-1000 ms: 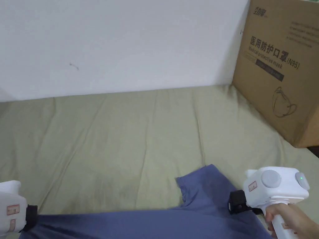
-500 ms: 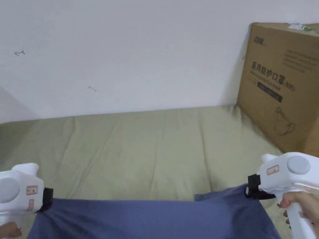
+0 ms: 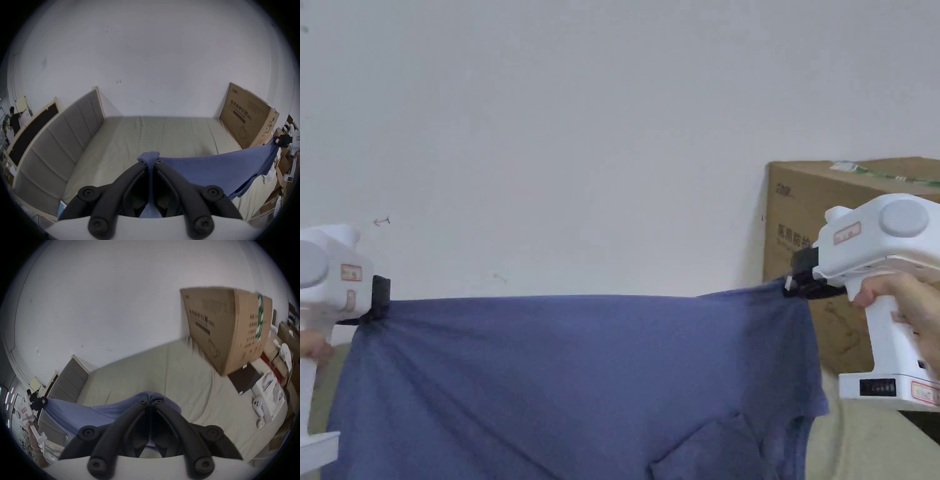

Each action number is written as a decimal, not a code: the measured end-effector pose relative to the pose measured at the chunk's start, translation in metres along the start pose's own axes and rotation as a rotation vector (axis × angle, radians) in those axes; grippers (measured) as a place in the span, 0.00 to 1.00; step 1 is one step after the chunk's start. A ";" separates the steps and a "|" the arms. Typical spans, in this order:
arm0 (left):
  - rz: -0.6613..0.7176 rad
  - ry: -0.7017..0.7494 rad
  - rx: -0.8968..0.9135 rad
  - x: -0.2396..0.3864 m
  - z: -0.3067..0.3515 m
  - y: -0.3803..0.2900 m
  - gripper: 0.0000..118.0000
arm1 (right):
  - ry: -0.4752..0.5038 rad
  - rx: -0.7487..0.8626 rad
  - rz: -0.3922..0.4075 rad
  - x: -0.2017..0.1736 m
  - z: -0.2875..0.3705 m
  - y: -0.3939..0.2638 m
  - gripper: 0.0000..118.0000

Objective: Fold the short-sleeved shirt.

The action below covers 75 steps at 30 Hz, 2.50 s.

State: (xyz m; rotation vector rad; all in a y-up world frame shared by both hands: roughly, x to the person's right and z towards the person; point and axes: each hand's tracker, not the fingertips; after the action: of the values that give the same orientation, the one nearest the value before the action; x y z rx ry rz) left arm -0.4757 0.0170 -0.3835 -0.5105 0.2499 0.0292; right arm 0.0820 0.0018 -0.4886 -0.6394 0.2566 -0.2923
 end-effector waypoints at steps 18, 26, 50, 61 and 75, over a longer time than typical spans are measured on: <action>-0.049 0.261 0.211 0.006 -0.017 0.191 0.01 | -0.019 0.251 0.018 -0.130 0.011 0.203 0.01; -0.015 0.272 0.281 0.003 -0.026 0.228 0.01 | -0.004 0.379 -0.025 -0.148 0.019 0.244 0.01; -0.112 0.266 -0.288 0.039 -0.327 -0.098 0.01 | -0.211 -0.280 -0.037 -0.002 -0.317 -0.026 0.01; -0.052 0.198 -0.358 -0.001 -0.260 -0.216 0.01 | -0.147 -0.355 -0.034 0.035 -0.279 -0.127 0.01; -0.180 0.202 -0.243 -0.002 0.010 -0.345 0.01 | -0.105 -0.309 0.052 0.036 -0.014 -0.321 0.01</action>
State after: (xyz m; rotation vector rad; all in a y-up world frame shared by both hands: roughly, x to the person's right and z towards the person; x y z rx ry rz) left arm -0.4444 -0.2792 -0.2095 -0.7773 0.3997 -0.1694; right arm 0.0505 -0.2632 -0.3060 -0.9486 0.2188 -0.1693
